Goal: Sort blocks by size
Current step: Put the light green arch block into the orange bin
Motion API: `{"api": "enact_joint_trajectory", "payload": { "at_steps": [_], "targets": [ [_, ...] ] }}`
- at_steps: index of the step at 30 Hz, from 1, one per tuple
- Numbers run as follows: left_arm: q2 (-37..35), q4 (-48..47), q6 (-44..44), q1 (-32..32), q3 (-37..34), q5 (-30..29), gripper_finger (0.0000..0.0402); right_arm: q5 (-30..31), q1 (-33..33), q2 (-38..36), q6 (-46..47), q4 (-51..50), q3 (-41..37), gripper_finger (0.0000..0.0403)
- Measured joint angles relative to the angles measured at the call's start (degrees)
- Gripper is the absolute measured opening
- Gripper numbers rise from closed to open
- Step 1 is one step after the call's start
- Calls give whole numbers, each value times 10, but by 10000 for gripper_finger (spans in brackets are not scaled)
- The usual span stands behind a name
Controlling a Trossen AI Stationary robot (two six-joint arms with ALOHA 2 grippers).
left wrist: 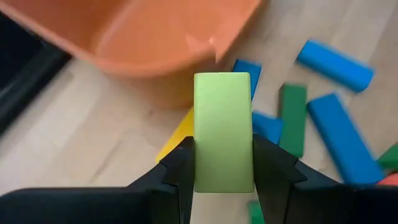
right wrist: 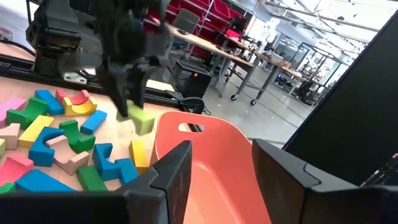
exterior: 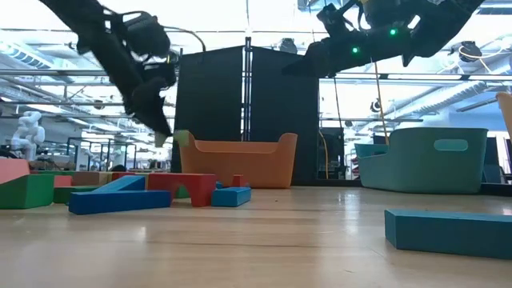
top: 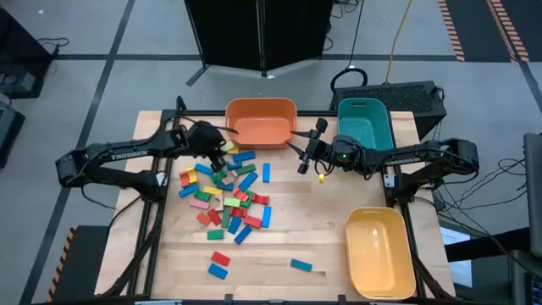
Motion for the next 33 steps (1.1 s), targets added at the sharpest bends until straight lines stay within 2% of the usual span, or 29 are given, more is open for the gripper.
{"api": "enact_joint_trajectory", "payload": {
  "at_steps": [6,18,26,33],
  "targets": [
    [-5,-21,15,0,52,0,119,0,0,0,-7,0,0,157],
    [5,59,19,3,93,-5,119,0,0,0,-12,14,0,157],
    [98,173,17,32,94,-6,119,0,0,0,0,32,1,157],
    [169,206,16,56,99,-6,119,17,0,0,2,28,1,157]
  ]
}}
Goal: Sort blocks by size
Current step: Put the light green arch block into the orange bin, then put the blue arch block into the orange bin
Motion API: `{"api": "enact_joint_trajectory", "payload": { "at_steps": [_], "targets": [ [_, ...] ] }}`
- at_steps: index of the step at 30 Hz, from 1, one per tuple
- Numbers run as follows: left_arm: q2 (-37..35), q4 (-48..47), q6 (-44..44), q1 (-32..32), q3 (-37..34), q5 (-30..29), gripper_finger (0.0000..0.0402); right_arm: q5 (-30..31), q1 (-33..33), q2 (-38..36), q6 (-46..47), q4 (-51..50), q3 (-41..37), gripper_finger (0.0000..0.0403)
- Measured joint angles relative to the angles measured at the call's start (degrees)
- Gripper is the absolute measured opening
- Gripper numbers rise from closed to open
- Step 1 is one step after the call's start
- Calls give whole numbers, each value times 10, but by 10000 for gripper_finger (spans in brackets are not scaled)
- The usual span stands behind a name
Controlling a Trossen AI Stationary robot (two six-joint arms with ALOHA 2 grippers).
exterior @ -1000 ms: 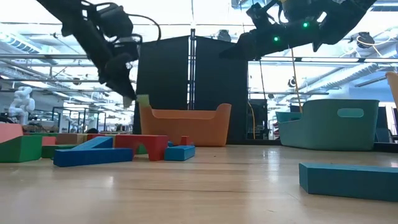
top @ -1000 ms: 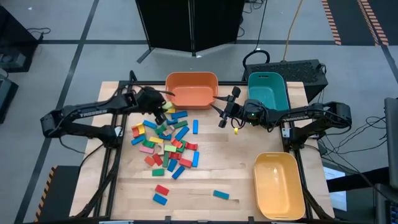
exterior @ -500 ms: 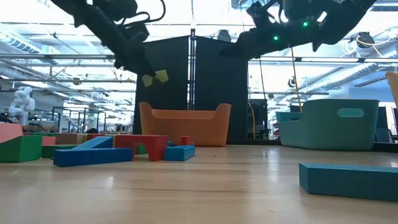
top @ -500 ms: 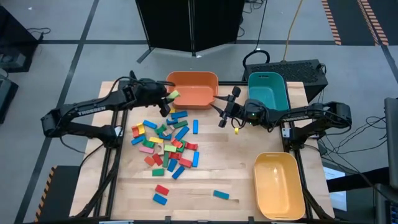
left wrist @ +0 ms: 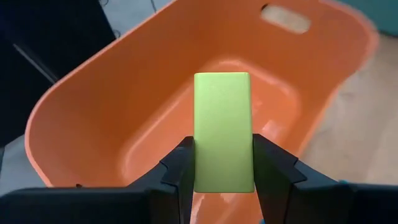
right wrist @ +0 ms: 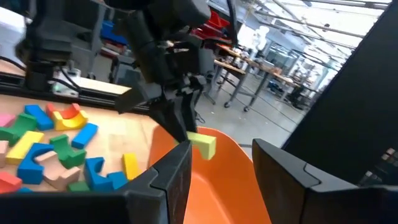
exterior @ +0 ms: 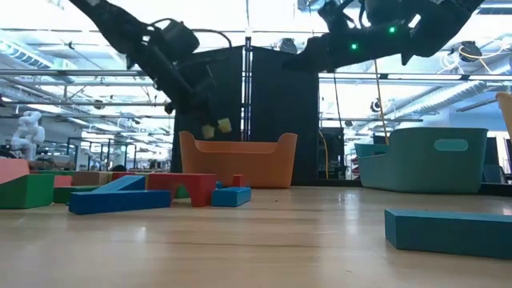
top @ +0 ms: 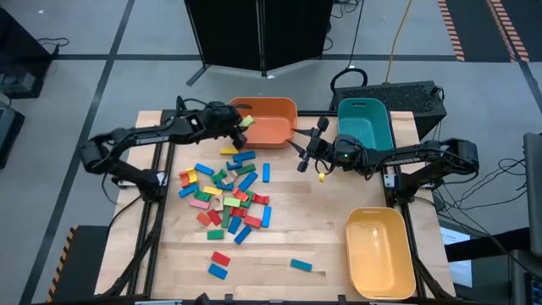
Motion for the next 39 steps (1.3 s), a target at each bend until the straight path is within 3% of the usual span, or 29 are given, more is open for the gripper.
{"api": "enact_joint_trajectory", "payload": {
  "at_steps": [10,21,32,39],
  "targets": [
    [78,2,-1,13,28,-2,127,27,0,0,1,-14,0,157],
    [114,23,-14,20,31,-18,132,27,0,0,1,-23,0,157],
    [113,32,-4,26,32,-15,231,27,-8,0,-3,-19,0,157],
    [71,20,89,1,32,-14,239,27,-9,0,-3,-19,0,157]
  ]
}}
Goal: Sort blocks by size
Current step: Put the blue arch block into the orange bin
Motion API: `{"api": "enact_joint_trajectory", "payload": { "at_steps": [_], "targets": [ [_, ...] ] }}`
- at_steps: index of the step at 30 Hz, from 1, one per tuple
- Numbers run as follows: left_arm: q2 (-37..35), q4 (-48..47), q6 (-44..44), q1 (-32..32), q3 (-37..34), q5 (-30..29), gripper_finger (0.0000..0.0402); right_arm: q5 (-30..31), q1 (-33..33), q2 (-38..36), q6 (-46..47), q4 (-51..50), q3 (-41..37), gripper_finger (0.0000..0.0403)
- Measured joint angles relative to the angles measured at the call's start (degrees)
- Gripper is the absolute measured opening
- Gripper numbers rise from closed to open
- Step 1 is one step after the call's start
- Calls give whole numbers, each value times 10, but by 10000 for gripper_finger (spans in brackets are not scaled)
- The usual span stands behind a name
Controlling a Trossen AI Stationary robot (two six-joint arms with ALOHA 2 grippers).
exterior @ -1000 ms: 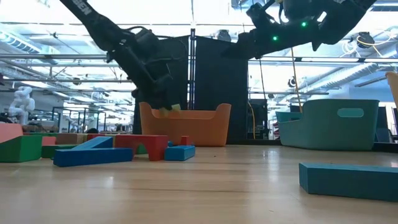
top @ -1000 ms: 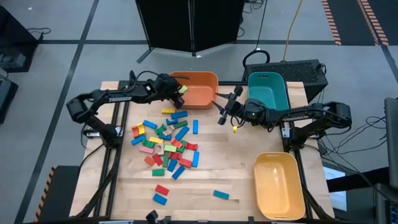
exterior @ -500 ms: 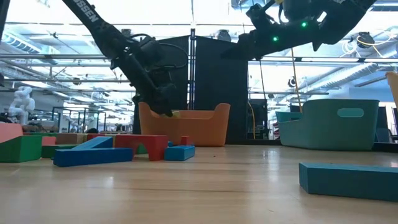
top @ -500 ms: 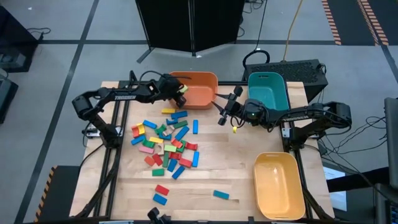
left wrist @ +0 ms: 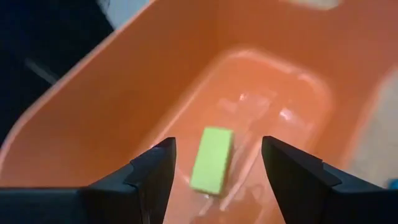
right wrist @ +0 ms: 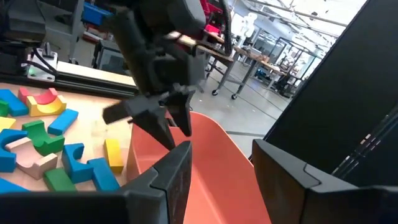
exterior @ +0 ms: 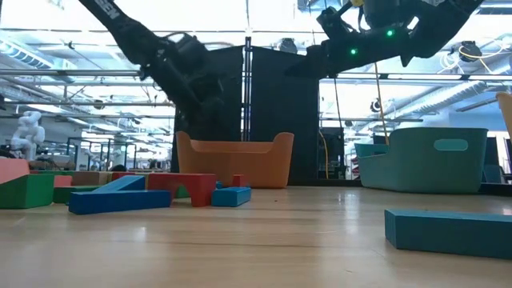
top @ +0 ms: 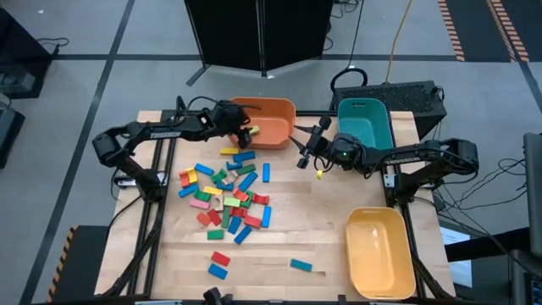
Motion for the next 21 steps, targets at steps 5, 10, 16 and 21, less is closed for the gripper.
{"api": "enact_joint_trajectory", "payload": {
  "at_steps": [5,10,16,21],
  "targets": [
    [-55,-19,37,-31,1,1,239,0,0,0,0,0,0,157],
    [-100,-85,35,-63,1,1,239,0,0,0,0,-1,0,157],
    [-117,-190,31,-104,1,1,239,0,0,0,0,-5,0,157],
    [-117,-239,8,-145,-11,-7,239,0,1,0,1,-5,0,157]
  ]
}}
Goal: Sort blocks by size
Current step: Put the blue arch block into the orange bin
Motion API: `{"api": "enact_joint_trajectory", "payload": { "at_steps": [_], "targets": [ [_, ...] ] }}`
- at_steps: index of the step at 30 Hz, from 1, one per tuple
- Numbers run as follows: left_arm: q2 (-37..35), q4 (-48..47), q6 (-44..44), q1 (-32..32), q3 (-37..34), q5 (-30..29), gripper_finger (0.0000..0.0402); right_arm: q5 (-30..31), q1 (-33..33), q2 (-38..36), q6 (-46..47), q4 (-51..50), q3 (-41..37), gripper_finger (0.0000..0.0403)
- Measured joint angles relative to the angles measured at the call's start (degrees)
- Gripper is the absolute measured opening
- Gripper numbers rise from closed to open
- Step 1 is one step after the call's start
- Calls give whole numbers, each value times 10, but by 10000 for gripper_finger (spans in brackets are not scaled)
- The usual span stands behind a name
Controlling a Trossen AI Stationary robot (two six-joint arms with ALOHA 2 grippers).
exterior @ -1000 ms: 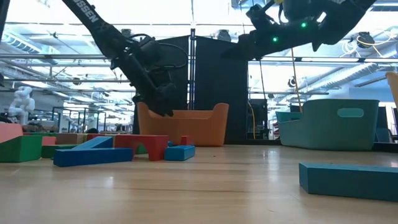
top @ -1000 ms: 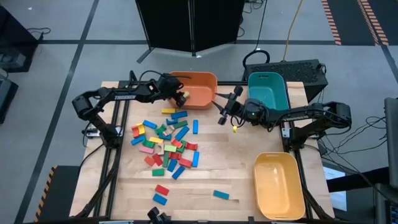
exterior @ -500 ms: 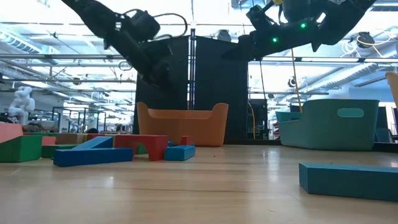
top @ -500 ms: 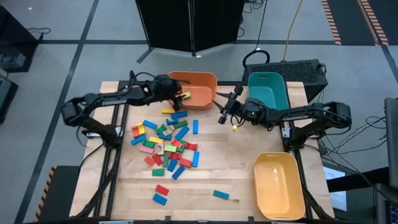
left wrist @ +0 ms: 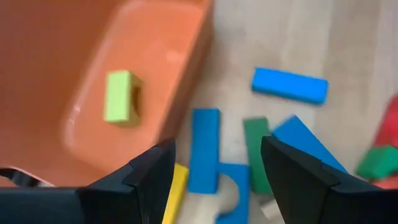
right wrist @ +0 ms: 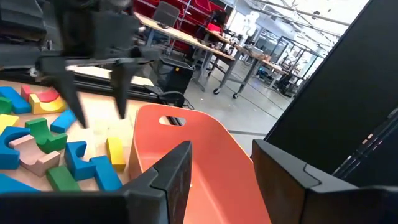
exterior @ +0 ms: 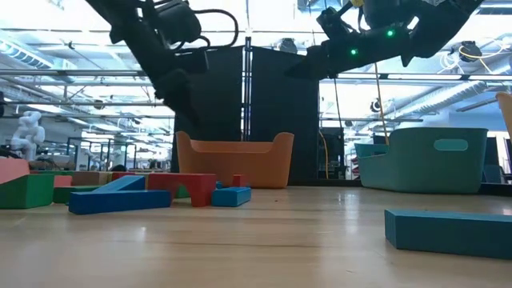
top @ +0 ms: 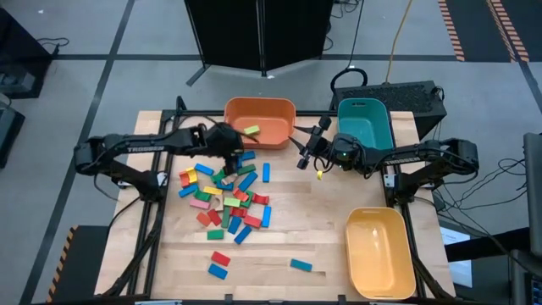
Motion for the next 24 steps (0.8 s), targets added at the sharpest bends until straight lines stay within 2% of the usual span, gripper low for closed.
{"api": "enact_joint_trajectory", "payload": {
  "at_steps": [6,17,24],
  "targets": [
    [0,-7,-39,-39,-25,-20,239,-1,5,0,3,0,0,157],
    [0,92,-58,-42,-125,-22,239,-2,25,0,4,0,0,157],
    [1,138,-53,-39,-155,-22,239,-1,29,0,17,1,0,157]
  ]
}}
